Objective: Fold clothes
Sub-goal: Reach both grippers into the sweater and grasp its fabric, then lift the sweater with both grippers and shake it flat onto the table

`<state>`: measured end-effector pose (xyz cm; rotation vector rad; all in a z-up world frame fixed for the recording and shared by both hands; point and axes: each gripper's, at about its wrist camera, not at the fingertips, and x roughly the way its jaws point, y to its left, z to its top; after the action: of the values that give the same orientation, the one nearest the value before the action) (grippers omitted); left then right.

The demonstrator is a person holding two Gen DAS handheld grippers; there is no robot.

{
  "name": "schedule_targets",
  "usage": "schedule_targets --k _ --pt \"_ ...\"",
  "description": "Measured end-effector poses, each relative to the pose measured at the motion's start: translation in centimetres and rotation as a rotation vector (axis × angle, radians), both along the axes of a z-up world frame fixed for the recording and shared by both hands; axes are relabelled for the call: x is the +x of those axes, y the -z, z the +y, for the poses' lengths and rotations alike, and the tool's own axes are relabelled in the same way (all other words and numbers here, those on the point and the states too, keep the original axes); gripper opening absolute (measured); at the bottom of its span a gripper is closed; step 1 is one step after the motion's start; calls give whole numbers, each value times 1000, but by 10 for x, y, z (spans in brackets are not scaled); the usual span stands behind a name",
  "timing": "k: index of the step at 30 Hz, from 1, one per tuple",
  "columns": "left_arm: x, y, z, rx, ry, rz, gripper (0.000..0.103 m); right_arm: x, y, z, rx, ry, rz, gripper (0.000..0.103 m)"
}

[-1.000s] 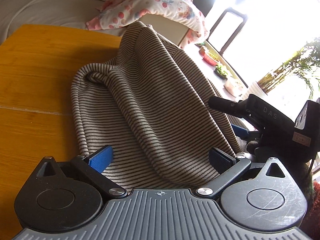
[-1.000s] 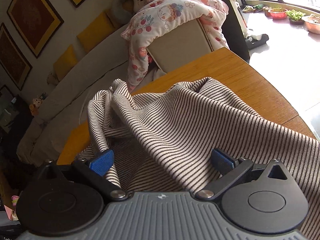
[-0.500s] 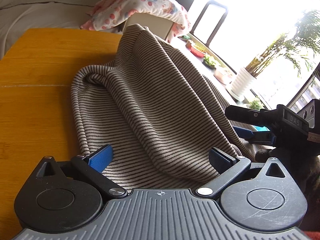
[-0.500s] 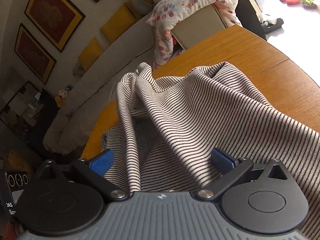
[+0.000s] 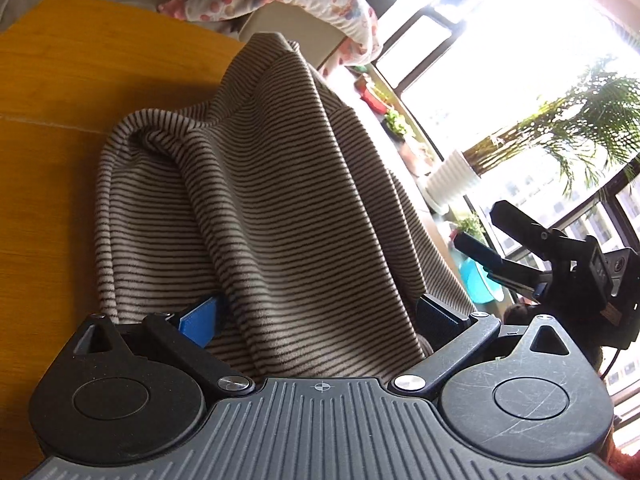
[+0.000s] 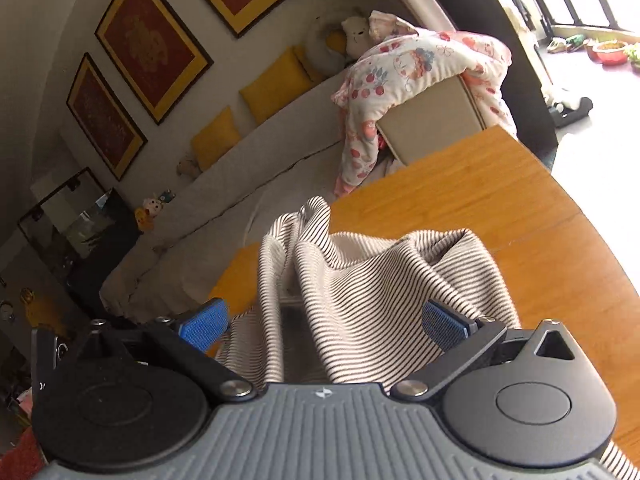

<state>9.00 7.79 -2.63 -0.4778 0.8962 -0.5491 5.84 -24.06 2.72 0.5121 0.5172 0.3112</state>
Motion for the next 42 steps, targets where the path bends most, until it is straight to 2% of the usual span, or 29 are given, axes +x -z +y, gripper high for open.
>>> schedule_targets --k 4,8,11,14,16,17,18,19,21,24,26,29,32,35,37,38,39,41,42 --pt "3 0 -15 51 10 -37 102 30 4 5 -148 118 -71 103" --pt "-7 1 -11 57 33 -55 102 44 17 17 -211 138 -48 103" --pt "-15 3 -5 46 48 -60 103 29 29 17 -171 118 -27 103" --pt "-24 5 1 36 63 -64 103 6 35 8 -98 134 -56 103" --pt "-18 7 -2 -2 57 -65 102 -8 38 2 -45 152 -73 103" --pt "-14 9 -5 -22 54 -65 99 -10 40 -3 -18 170 -75 103" --pt "-8 11 -11 -37 46 -66 82 -11 42 -7 8 187 -67 103" --pt "-3 13 -17 -43 33 -70 70 -9 44 -11 34 201 -52 103" --pt "7 11 -27 -35 9 -81 30 -8 49 -19 83 225 -26 103" --pt "28 -9 -25 -44 -6 -134 11 -6 54 -27 138 244 -7 103" --pt "41 -35 -10 -47 -61 -205 11 -6 55 -27 141 246 -3 103" --pt "64 -73 39 -31 -263 -304 11 -4 54 -24 123 247 0 103" --pt "92 -82 106 -39 -473 -297 11 -2 54 -21 103 254 15 103" --pt "115 -47 154 -82 -524 -98 13 4 51 -17 63 264 40 103" --pt "120 -22 165 -85 -493 27 29 11 41 -7 -31 254 39 103" --pt "119 -11 166 -76 -461 76 48 14 35 -2 -84 247 35 103" --pt "119 -1 166 -67 -429 124 63 17 28 6 -150 229 24 102" --pt "105 -2 160 -44 -355 104 74 21 7 33 -324 140 -43 88" --pt "97 -7 156 -34 -318 75 82 23 -3 48 -387 84 -76 86"
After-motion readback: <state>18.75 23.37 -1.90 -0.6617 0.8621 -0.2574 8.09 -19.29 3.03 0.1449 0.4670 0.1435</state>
